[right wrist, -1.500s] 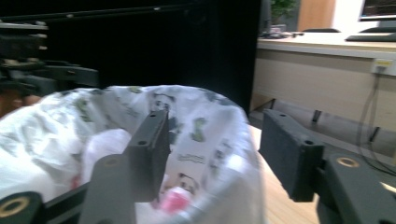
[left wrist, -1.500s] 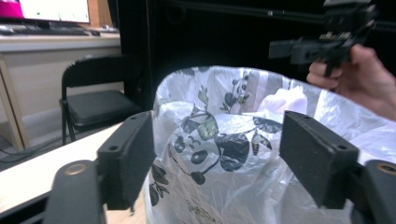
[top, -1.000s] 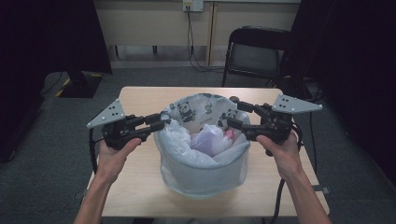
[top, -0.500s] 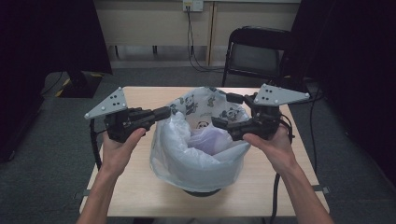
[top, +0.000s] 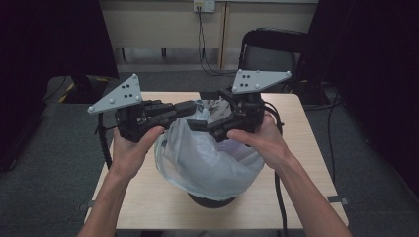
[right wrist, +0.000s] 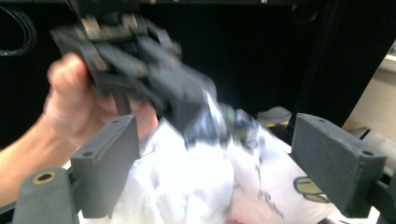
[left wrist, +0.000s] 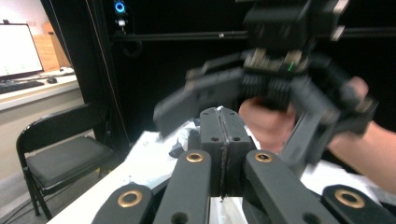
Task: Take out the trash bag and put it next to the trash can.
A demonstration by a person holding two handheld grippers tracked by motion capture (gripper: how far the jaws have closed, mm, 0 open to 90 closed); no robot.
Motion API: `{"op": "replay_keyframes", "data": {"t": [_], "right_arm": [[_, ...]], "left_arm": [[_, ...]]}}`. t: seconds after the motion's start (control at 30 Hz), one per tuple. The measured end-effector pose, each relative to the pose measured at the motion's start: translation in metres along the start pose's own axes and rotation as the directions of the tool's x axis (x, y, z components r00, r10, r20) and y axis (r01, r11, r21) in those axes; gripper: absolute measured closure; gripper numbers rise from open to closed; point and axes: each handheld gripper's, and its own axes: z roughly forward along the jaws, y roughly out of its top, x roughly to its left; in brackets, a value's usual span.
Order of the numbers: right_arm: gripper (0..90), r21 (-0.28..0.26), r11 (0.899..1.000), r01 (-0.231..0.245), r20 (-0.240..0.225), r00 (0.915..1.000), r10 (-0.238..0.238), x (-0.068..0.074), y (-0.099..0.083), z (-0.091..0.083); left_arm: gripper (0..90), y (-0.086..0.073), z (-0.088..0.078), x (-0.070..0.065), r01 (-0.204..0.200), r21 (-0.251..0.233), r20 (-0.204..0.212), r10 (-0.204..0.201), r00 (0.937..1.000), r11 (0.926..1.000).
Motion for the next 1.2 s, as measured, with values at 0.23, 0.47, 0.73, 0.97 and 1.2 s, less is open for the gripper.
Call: {"op": "replay_keyframes", "data": {"t": [0.23, 0.47, 0.73, 0.97, 1.2], "right_arm": [[19.4, 0.053, 0.998, -0.020, 0.007, 0.9998, 0.020, -0.016, -0.010, 0.008], [70.9, 0.101, 0.995, -0.007, -0.040, 0.9991, 0.011, -0.022, -0.012, 0.008], [87.0, 0.034, 0.999, -0.012, -0.033, 0.9994, 0.014, -0.013, 0.006, 0.001], [85.4, 0.001, 1.000, 0.020, -0.096, 0.9951, -0.020, 0.001, 0.023, -0.008], [22.0, 0.023, 0.999, -0.032, 0.018, 0.9993, 0.031, -0.008, 0.014, -0.031]], "left_arm": [[90.0, 0.001, -0.017, 0.006, 0.009, -0.037, -0.003, -0.009, 1.0000, 0.9993], [89.2, -0.011, -0.025, 0.013, 0.029, -0.056, 0.005, -0.028, 0.9996, 0.9980], [31.5, -0.023, -0.002, 0.008, 0.006, 0.034, 0.029, -0.007, 0.9996, 0.9994], [76.2, -0.025, 0.019, 0.000, -0.019, 0.072, 0.054, 0.015, 0.9984, 0.9972], [86.1, -0.023, 0.002, 0.005, -0.012, 0.018, 0.023, 0.011, 0.9997, 0.9998]]}}
